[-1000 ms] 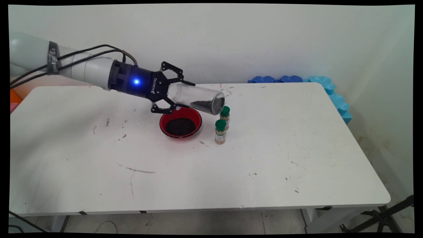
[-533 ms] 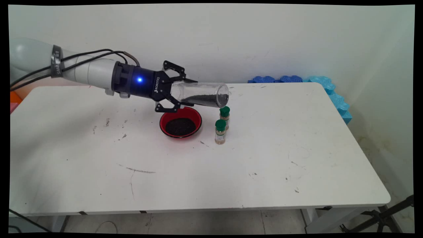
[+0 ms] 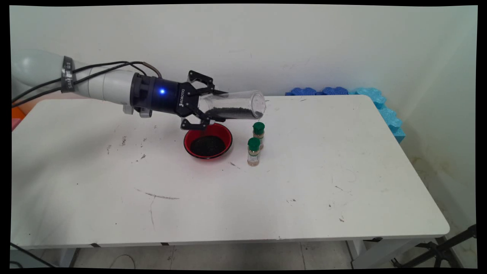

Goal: Pour the black seasoning powder in the red bowl

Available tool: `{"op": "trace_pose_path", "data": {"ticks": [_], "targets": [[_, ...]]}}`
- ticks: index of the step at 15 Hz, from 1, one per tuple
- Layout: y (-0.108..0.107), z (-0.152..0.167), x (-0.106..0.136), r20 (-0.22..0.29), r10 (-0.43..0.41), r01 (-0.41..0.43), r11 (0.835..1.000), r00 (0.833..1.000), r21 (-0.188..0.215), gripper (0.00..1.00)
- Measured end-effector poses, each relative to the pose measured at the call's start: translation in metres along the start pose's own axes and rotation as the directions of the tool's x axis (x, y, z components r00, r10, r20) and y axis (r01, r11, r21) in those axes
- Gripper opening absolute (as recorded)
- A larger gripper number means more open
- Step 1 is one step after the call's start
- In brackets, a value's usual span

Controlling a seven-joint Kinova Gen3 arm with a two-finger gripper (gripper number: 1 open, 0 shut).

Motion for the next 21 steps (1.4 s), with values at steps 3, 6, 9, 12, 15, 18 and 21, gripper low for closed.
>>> {"op": "trace_pose_path", "data": {"ticks": [3,6,9,12,15,18,21], "targets": [[-0.002,0.0005,0.0023,0.006,-0.021,0.021,1.0,1.0,-0.005,0.0],[-0.0034,0.0016,0.004,0.011,-0.037,0.037,0.999,0.999,-0.01,0.0],[-0.0037,0.0034,0.0047,0.016,-0.052,0.052,0.998,0.999,-0.017,0.0],[-0.0033,0.0053,0.0048,0.021,-0.066,0.066,0.997,0.998,-0.026,0.0],[-0.003,0.0075,0.0052,0.026,-0.081,0.081,0.996,0.996,-0.035,0.0],[-0.0031,0.0088,0.0056,0.029,-0.092,0.093,0.995,0.995,-0.041,0.0],[-0.0027,0.01,0.0064,0.033,-0.107,0.109,0.993,0.994,-0.05,0.0]]}}
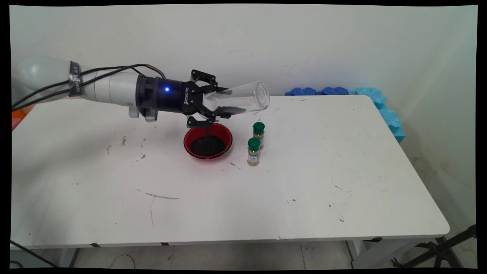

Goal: Pour the black seasoning powder in the red bowl

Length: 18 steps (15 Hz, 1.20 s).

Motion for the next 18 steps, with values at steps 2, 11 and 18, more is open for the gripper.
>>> {"op": "trace_pose_path", "data": {"ticks": [2,11,18], "targets": [[0.0002,0.0007,0.0011,0.002,-0.01,0.01,1.0,1.0,-0.007,0.0],[0.0022,0.0038,0.006,0.01,-0.06,0.06,0.997,0.998,-0.039,0.0],[0.0015,0.0051,0.0082,0.021,-0.106,0.107,0.993,0.994,-0.059,0.0]]}}
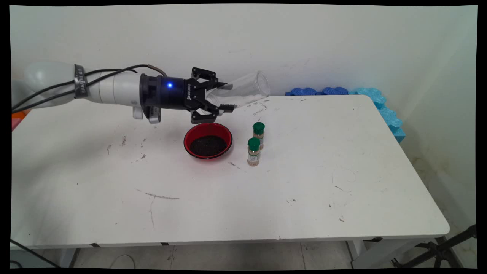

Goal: Pour the black seasoning powder in the red bowl

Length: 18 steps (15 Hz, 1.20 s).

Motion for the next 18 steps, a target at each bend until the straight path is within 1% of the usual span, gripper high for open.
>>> {"op": "trace_pose_path", "data": {"ticks": [9,18], "targets": [[-0.0007,0.0014,0.002,0.016,-0.063,0.063,0.998,0.998,-0.028,0.0],[-0.0011,-0.0021,0.0025,0.062,-0.087,0.091,0.995,0.994,-0.051,0.0]]}}
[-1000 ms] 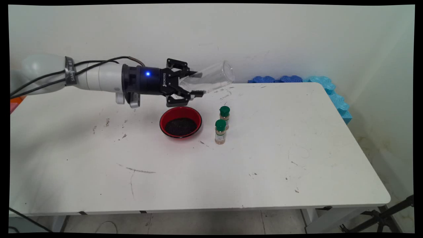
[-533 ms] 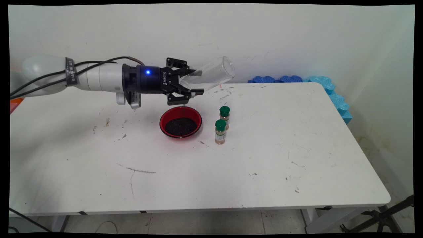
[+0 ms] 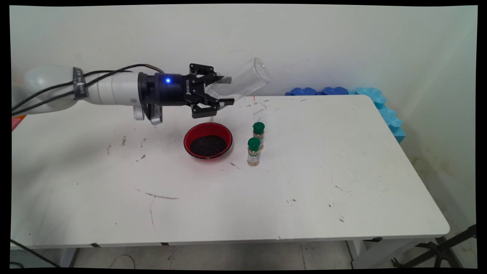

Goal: Pour the black seasoning powder in the red bowl

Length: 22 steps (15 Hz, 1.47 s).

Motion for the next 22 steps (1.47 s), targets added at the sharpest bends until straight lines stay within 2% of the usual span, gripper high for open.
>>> {"op": "trace_pose_path", "data": {"ticks": [15,22], "targets": [[0.0014,-0.0039,0.002,0.05,-0.019,0.02,0.999,0.999,-0.033,0.0],[0.0027,-0.006,0.0012,0.045,0.06,-0.058,0.998,0.997,-0.029,0.0]]}}
